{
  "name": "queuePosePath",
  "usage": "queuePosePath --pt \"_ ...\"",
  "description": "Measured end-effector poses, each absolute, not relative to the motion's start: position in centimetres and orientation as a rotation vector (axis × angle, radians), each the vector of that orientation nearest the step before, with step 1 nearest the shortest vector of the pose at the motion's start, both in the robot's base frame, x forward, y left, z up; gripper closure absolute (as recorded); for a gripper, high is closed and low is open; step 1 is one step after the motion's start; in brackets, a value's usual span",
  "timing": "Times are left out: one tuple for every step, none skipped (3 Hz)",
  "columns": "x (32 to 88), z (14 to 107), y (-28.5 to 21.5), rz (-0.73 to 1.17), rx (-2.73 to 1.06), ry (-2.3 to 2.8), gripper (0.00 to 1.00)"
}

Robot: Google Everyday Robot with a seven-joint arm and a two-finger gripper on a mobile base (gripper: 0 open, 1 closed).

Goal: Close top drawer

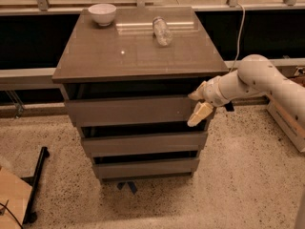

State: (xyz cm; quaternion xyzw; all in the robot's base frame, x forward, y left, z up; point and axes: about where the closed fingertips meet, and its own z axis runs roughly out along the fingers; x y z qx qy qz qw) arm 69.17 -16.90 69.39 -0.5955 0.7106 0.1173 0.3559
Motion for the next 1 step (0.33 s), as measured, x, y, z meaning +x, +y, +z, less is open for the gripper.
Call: queuePosePath --pt "68.98 69.39 -16.9 0.303 -1.538 1.836 0.0"
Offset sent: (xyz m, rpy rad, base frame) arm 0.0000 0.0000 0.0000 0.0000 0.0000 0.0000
